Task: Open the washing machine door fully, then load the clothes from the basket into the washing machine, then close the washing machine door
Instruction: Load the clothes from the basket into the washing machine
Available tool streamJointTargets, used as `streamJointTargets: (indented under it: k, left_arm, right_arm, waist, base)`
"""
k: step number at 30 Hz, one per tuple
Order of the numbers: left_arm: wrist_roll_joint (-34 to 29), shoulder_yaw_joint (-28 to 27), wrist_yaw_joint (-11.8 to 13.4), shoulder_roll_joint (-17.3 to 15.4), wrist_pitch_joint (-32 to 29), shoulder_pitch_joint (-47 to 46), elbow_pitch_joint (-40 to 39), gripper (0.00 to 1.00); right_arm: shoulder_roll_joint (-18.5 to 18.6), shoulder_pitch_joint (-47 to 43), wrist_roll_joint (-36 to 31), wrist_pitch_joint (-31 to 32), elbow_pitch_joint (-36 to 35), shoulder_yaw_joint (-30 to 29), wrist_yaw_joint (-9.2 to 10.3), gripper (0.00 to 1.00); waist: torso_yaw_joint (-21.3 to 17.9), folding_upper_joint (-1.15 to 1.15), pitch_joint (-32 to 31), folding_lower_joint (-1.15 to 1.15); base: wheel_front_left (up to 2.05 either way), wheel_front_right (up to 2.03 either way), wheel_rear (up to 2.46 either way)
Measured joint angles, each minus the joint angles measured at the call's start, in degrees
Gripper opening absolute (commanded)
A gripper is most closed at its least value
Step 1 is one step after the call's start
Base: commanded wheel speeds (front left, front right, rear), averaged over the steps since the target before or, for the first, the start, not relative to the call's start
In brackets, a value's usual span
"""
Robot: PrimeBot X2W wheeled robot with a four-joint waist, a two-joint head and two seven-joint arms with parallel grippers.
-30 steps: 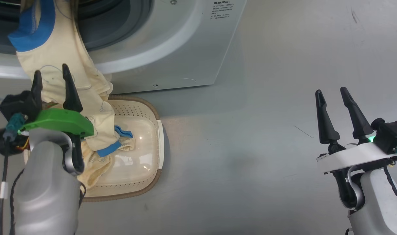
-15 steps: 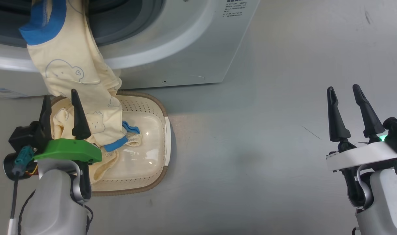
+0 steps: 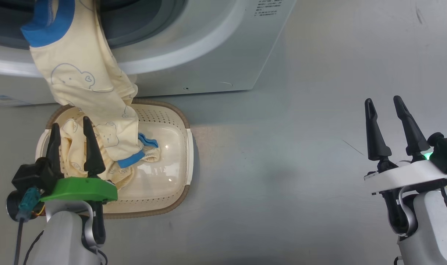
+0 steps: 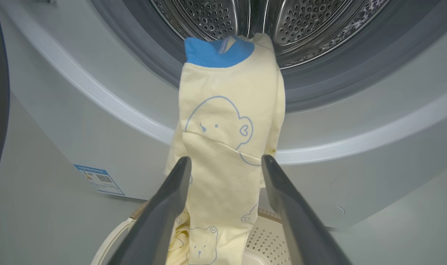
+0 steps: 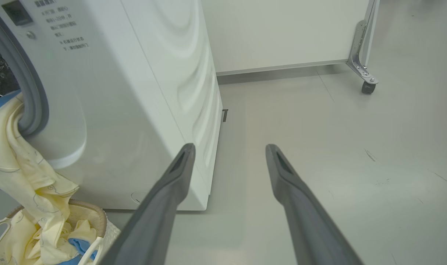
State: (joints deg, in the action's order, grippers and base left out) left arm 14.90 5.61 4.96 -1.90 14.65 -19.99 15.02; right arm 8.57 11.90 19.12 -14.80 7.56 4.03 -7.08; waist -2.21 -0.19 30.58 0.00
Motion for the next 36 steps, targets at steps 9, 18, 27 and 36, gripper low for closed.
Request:
streamJointTargets:
  k: [9,18,27,36]
  left_arm:
    - [0.00,0.20,0.33,0.00,0.00,2.07,-3.04,1.00]
    - [0.00,0.57,0.76,0.00,0.00,3.38,-4.79,1.00]
    - [0.01,0.21,0.86,0.00,-0.53,3.57,-5.08,1.00]
    - [1.02,-1.79,1.11,-0.21,-1.86,2.44,-3.07,1.00]
  right_arm:
    - [-0.27,0.02,-0.01,0.00,0.00,0.03,0.00,1.00]
    - [-0.59,0.05,0.00,0.00,0.02,0.52,0.00,1.00]
    - [-1.00,0.16,0.00,0.00,0.02,1.37,0.00,1.00]
    - [-1.37,0.56,0.01,0.00,0.00,2.12,0.00,1.00]
  waist:
    - [-0.39,0.00,0.31,0.00]
    - [-1.17,0.00,0.48,0.00]
    - [-2.28,0.00,0.83,0.00]
    - [-4.04,0.00,2.17,0.00]
  base:
    - [0.00,0.00,0.00]
    - [0.00,0.00,0.00]
    - [0.00,0.00,0.00]
    - [0.00,0.00,0.00]
